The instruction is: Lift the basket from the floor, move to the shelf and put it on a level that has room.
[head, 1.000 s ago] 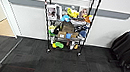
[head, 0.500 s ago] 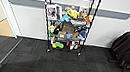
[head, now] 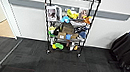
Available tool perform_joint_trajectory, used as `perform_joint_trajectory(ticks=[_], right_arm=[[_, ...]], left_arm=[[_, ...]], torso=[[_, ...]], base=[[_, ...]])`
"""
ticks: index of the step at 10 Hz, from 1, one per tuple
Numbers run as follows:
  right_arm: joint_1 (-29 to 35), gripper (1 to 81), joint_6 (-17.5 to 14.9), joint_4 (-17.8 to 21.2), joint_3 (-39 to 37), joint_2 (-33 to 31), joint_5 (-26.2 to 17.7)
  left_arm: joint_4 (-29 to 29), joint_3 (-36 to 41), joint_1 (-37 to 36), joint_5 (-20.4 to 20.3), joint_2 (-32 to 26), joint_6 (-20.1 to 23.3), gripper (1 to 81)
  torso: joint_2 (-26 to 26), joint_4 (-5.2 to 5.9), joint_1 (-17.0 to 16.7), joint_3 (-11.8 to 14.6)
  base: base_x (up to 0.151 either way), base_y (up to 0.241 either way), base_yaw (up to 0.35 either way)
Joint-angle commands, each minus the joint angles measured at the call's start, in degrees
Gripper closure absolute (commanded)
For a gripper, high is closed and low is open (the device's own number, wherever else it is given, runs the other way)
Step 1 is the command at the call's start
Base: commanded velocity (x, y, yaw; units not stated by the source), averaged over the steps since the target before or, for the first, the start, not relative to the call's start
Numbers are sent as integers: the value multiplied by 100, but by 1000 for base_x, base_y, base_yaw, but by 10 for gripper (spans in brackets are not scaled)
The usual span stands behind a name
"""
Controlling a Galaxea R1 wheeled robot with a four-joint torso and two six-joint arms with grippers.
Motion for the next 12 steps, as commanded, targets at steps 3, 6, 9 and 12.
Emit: perform_joint_trajectory(ticks=[3, 6, 9, 12], right_arm=[[287, 10, 5, 4, 60, -57, -255], [261, 10, 5, 12, 34, -39, -264], [261, 10, 5, 4, 16, -39, -264], [261, 10, 5, 12, 16, -39, -264]], left_arm=[[-93, 29, -332, 286, -176, -57, 10], [-101, 29, -315, 330, -176, -57, 10], [-233, -120, -455, 478, -35, -127, 10], [-242, -332, -719, 935, 9, -127, 10]], torso=[[-971, 0, 618, 0], [-1561, 0, 987, -470], [-2033, 0, 1283, -783], [-2619, 0, 1657, -1327]], base=[[0, 0, 0], [0, 0, 0], [0, 0, 0], [0, 0, 0]])
